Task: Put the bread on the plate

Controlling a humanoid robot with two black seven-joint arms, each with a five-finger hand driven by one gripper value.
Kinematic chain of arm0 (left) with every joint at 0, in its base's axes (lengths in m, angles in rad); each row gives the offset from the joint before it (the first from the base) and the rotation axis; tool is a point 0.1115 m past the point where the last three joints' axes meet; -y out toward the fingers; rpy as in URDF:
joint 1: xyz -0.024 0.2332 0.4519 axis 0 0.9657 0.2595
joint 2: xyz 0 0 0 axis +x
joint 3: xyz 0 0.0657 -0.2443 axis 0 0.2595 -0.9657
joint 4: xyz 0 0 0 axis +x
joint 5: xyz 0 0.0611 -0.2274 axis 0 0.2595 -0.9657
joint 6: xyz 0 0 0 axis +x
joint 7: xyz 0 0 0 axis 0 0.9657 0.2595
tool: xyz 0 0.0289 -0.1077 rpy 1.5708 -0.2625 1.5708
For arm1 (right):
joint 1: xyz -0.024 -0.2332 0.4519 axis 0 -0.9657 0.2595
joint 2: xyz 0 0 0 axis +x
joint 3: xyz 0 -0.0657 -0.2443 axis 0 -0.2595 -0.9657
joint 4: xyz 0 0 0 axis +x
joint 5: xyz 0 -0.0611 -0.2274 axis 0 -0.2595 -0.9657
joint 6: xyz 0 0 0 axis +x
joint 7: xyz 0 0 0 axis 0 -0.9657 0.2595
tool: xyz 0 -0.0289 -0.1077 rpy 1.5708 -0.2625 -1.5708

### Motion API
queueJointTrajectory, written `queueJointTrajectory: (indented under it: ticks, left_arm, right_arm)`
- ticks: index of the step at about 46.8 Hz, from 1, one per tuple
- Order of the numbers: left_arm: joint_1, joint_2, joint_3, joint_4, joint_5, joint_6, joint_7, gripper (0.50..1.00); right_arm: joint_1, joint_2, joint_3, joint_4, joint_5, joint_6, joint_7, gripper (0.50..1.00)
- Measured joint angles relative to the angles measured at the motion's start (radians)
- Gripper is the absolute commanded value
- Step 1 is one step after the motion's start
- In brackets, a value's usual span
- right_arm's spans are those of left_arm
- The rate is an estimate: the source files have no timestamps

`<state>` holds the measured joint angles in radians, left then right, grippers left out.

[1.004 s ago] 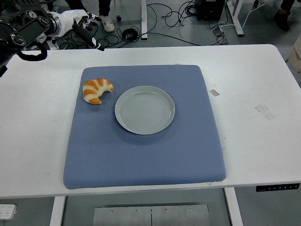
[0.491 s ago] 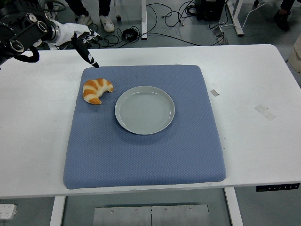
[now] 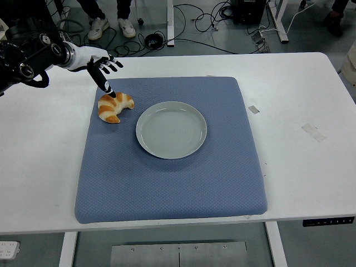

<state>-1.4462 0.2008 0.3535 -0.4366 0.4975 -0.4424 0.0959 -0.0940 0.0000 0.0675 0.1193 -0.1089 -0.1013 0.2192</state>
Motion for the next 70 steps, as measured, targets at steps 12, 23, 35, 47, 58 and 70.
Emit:
queueJointTrajectory:
  ticks: [12,23,35,47,58,70]
  left_arm:
    - [0.037,-0.003,-0.005,-0.002,-0.003,0.005,-0.002,0.922]
    - [0.065,0.000,-0.015,-0.001,-0.012,0.015,-0.008,0.902]
    - [0.097,0.000,-0.066,0.000,-0.013,0.033,-0.009,0.869]
    - [0.116,-0.001,-0.070,0.000,-0.013,0.037,-0.009,0.825]
    - [0.116,0.000,-0.096,0.000,-0.013,0.036,-0.014,0.733]
    - [0.116,0.001,-0.105,-0.001,-0.014,0.036,-0.014,0.658]
  right_arm:
    - [0.000,0.000,0.000,-0.001,0.000,0.000,0.000,1.000]
    - [0.000,0.000,0.000,-0.001,0.000,0.000,-0.001,1.000]
    - [0.000,0.000,0.000,-0.001,0.000,0.000,0.000,1.000]
    - [0.000,0.000,-0.002,-0.002,0.000,0.000,0.000,1.000]
    - [0.000,0.000,-0.002,-0.002,0.000,0.000,-0.001,1.000]
    - [0.000,0.000,-0.001,-0.001,0.000,0.000,-0.001,1.000]
